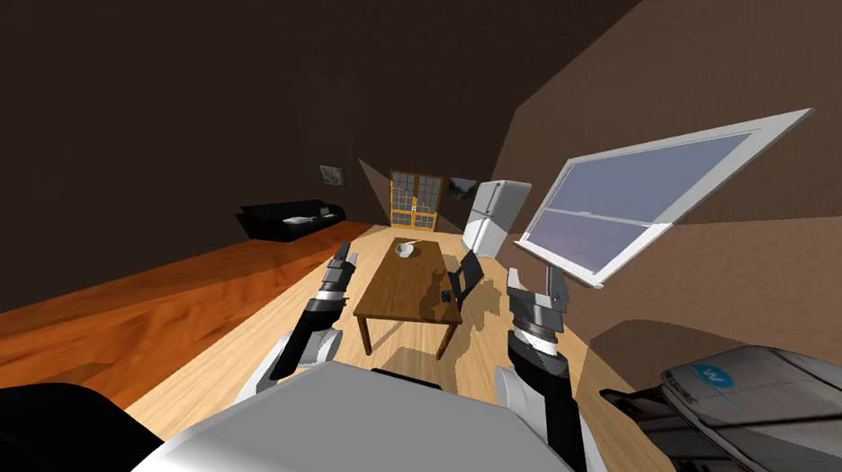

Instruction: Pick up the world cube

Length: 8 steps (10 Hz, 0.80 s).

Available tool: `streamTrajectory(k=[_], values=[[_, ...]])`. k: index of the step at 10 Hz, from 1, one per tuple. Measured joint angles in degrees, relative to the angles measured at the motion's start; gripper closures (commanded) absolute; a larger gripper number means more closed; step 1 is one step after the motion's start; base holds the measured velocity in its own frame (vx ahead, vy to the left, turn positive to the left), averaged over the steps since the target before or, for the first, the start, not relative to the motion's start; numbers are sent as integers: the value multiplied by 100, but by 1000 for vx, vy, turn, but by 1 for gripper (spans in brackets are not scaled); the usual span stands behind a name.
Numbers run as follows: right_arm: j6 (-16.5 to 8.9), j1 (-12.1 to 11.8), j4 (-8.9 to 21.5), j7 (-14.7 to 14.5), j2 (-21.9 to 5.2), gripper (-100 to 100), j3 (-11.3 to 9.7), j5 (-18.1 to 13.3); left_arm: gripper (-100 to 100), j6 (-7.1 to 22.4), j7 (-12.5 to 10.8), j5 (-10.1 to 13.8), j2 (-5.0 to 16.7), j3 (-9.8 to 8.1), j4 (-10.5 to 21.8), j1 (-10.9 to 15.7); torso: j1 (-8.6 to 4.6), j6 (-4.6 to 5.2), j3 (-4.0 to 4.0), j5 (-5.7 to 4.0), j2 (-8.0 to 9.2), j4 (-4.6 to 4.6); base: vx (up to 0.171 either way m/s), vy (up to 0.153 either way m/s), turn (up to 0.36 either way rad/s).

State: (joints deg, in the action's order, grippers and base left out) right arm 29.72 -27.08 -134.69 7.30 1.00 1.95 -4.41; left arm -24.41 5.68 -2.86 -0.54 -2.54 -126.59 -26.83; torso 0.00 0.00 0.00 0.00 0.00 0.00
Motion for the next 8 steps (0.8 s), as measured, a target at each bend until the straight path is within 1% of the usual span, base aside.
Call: streamTrajectory(k=[1, 3, 4, 5, 7, 8], values=[[14, -30, 39, 21, -100, -100, -13, -47, 0, 0, 0, 0, 0, 0, 0, 0, -2, -1, 4, 0, 8, 1, -61, -8, 65], [68, -175, 134, 127, -389, -100, -51, -210, 0, 0, 0, 0, 0, 0, 0, 1, -6, -1, 17, -1, 30, 6, -97, -21, 91], [151, -310, 233, 200, -538, -100, -80, -320, 0, 0, 0, 0, 0, 0, 0, 2, -12, 0, 23, -3, 40, 8, -116, -31, 124], [180, -378, 331, 278, -690, -100, -113, -463, 0, 0, 0, 0, 0, 0, 0, 2, -14, -1, 26, -3, 44, 10, -104, -15, 136], [179, -634, 469, 474, -1003, -100, -194, -795, 0, 0, 0, 0, 0, 0, 0, 2, -11, -1, 26, -2, 45, 10, -115, -25, 195], [212, -734, 645, 580, -1161, -100, -225, -968, 0, 0, 0, 0, 0, 0, 0, 2, -16, -2, 27, -4, 46, 10, -129, -25, 231]])
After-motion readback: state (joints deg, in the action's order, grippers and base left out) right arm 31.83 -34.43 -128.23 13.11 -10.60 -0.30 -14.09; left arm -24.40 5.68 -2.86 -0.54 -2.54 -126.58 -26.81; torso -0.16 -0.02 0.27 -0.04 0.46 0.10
